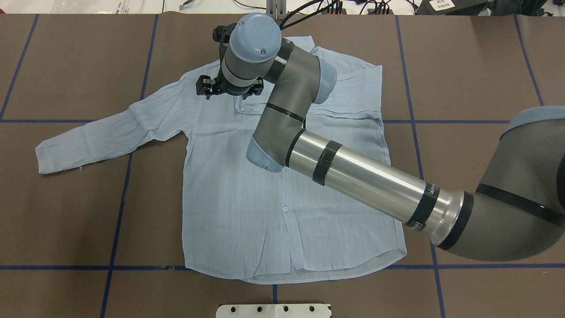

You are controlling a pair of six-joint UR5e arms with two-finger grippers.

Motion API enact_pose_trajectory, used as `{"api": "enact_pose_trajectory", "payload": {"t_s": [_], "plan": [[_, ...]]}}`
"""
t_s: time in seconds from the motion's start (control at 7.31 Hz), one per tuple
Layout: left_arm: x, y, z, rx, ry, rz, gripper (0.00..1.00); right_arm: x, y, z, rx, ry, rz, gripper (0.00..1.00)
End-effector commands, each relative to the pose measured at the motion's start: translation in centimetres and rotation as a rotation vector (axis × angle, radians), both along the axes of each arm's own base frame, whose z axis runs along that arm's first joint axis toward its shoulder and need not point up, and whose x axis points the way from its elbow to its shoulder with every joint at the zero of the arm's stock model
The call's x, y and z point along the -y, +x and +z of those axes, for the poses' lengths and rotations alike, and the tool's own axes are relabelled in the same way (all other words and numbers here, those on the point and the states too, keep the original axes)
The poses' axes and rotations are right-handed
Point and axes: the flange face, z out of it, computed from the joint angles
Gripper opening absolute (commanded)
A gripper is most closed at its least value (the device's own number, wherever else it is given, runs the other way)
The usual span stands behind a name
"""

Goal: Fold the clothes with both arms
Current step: 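Lay the sleeve flat across the chest, release, and raise the right gripper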

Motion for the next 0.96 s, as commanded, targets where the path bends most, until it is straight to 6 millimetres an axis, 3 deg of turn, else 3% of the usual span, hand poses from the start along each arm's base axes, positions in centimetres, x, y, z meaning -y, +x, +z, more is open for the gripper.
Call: {"api": "enact_pose_trajectory", "payload": {"t_s": [0.0,0.27,0.41,0.55,0.68,0.82], "plan": [[0.3,5.1,-1.2,-0.114,-0.083,-0.125,1.00,1.0,7.3,2.0,-0.181,-0.137,0.037,1.00],[-2.6,11.5,-0.4,-0.223,-0.152,-0.221,1.00,0.1,20.1,8.4,-0.367,-0.021,-0.084,1.00],[-4.1,15.5,0.0,-0.257,-0.195,-0.257,0.99,0.2,26.7,12.3,-0.358,-0.005,-0.120,1.00],[-4.5,18.3,0.2,-0.253,-0.206,-0.281,0.99,0.8,32.3,15.1,-0.336,0.000,-0.138,1.00],[-4.7,20.4,1.4,-0.206,-0.195,-0.280,0.98,0.9,36.5,18.1,-0.341,0.027,-0.168,1.00],[-4.6,22.9,3.5,-0.151,-0.161,-0.275,0.94,1.2,39.1,19.7,-0.322,0.009,-0.172,1.00]]}}
